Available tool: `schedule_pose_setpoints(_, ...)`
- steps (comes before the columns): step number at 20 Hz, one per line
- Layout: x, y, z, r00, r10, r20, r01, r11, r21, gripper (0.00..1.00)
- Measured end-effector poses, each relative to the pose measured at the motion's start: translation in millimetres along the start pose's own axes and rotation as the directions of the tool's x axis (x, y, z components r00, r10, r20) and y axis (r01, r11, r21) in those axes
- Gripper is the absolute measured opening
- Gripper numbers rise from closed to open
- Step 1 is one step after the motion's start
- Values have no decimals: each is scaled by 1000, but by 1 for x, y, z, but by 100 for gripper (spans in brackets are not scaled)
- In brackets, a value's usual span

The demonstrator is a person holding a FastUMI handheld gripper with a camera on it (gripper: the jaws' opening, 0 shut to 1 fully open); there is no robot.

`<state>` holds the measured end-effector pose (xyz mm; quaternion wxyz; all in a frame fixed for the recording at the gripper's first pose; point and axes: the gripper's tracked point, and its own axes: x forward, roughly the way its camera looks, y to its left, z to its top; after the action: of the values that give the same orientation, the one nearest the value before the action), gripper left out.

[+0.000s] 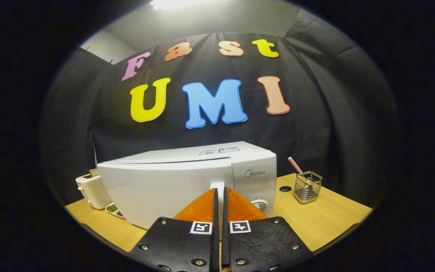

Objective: Open the microwave, put the food inside, and close the microwave door.

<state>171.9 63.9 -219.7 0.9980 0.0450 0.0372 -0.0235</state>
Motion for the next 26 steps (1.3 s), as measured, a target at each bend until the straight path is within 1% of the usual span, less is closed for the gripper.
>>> schedule_pose_setpoints(4, 9, 2, 9, 999, 12, 32, -11, 999, -43, 3)
schedule_pose_setpoints(7, 25, -1, 14, 999, 16, 27, -16, 999, -29, 3)
schedule_pose_setpoints(9, 30, -2, 17, 1000, 17, 24, -17, 1000, 11, 3)
schedule_pose_setpoints(11, 34, 0, 14, 1000, 16, 23, -15, 1000, -11, 3)
schedule_pose_setpoints(14, 41, -3, 19, 1000, 7, 19, -7, 1000, 19, 3)
schedule_pose_setpoints(15, 43, -2, 15, 1000, 9, 13, -9, 1000, 12, 3)
schedule_pose_setpoints(20, 37, -2, 16, 999, 11, 30, -10, 1000, -24, 3)
schedule_pose_setpoints(22, 25, 3, 20, 999, 33, 20, -33, 999, -22, 3)
schedule_pose_setpoints(24, 6, 10, 36, 997, 66, 40, -65, 997, -40, 3)
schedule_pose_setpoints(25, -8, 16, 45, 995, 96, 39, -94, 994, -55, 7)
schedule_pose_setpoints(26, -20, 22, 54, 992, 121, 37, -118, 990, -77, 24)
